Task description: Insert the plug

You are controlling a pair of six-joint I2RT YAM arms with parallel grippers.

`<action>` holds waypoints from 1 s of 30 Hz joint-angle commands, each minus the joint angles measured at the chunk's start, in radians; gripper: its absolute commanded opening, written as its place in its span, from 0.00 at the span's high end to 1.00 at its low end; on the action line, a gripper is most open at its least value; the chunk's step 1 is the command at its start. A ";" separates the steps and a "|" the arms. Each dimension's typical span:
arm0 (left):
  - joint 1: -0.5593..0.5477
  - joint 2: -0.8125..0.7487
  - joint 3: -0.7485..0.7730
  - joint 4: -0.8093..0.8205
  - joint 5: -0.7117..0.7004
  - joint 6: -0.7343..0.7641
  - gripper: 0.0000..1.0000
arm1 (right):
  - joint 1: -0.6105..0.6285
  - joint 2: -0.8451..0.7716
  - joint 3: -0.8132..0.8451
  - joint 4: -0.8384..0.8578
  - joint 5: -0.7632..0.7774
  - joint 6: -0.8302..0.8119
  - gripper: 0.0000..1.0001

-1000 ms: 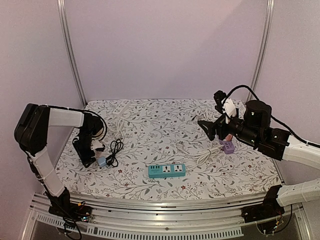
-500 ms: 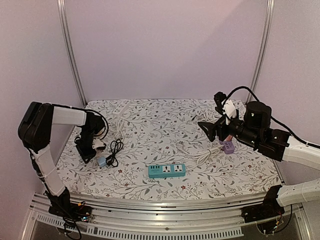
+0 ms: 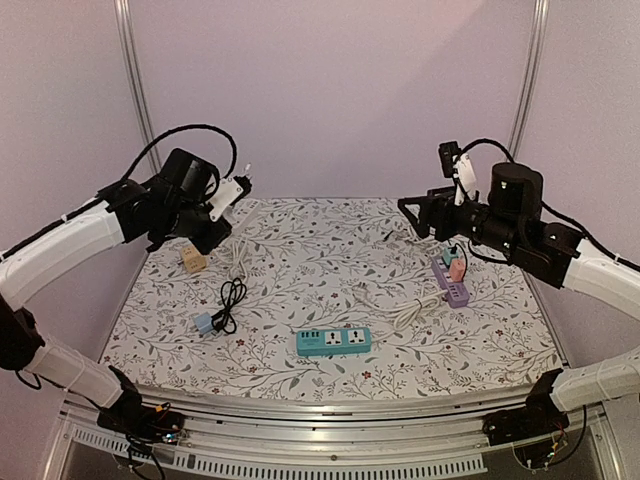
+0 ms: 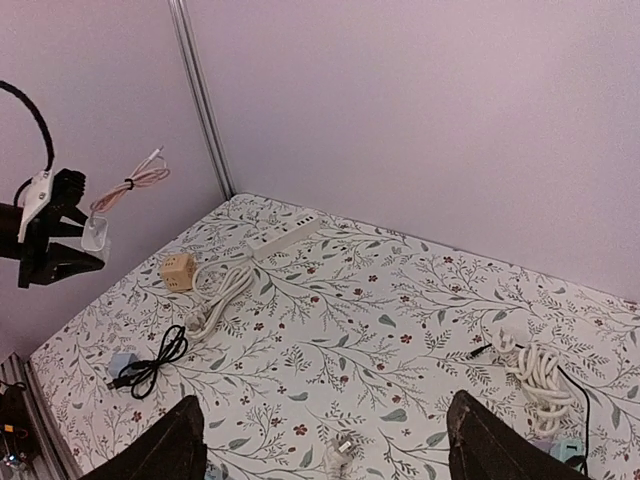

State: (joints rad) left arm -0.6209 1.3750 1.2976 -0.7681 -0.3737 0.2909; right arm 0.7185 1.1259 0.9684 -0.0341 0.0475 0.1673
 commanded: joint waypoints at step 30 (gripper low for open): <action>-0.499 0.232 0.037 0.826 0.077 -0.042 1.00 | 0.195 0.370 0.247 -0.086 0.049 0.372 0.52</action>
State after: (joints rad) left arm -1.0695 1.5913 1.2762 0.0280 -0.2581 0.2794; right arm 0.9123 1.4544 1.2419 -0.0765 -0.0074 0.5308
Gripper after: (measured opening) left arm 0.433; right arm 0.494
